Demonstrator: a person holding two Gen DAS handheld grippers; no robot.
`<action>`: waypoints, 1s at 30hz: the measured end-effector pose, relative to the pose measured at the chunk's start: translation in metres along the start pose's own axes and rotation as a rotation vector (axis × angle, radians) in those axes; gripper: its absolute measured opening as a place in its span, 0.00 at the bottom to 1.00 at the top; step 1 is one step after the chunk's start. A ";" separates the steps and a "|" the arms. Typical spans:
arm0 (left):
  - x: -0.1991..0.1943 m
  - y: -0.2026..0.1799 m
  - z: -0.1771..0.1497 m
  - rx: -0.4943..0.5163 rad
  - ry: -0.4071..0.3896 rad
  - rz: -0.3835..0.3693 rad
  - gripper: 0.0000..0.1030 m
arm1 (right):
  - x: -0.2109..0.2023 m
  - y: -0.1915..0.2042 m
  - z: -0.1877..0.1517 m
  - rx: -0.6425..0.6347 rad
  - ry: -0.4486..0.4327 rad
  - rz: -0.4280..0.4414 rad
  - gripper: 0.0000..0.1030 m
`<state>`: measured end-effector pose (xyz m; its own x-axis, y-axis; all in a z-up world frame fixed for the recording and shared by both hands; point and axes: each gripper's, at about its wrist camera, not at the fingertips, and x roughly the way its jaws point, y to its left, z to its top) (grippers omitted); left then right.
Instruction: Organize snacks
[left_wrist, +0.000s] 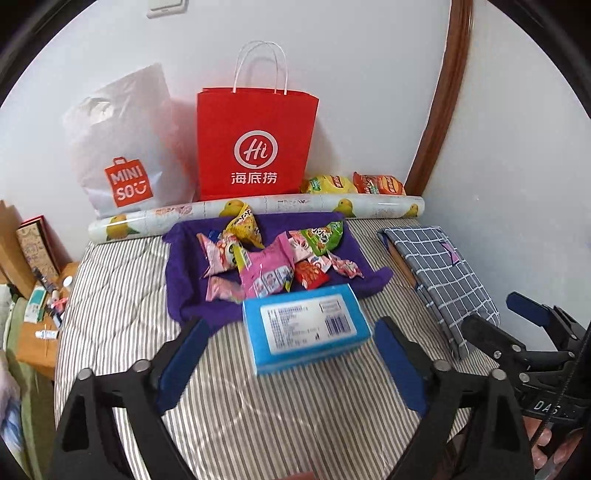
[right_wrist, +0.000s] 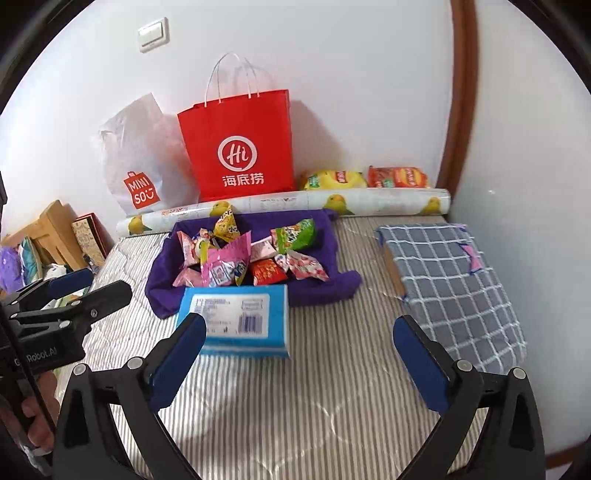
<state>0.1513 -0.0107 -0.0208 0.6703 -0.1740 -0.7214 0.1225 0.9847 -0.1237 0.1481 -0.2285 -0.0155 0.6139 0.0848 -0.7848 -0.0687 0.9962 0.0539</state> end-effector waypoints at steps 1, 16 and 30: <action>-0.006 -0.002 -0.006 0.004 -0.009 0.011 0.93 | -0.006 -0.001 -0.005 0.009 -0.004 0.002 0.97; -0.066 -0.014 -0.065 -0.032 -0.086 0.075 0.94 | -0.079 -0.011 -0.063 0.026 -0.079 -0.011 0.98; -0.074 -0.022 -0.075 -0.022 -0.090 0.084 0.94 | -0.098 -0.012 -0.081 0.030 -0.108 -0.008 0.98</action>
<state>0.0442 -0.0188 -0.0155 0.7403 -0.0900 -0.6663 0.0477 0.9955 -0.0815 0.0251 -0.2508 0.0106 0.6955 0.0765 -0.7145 -0.0408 0.9969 0.0671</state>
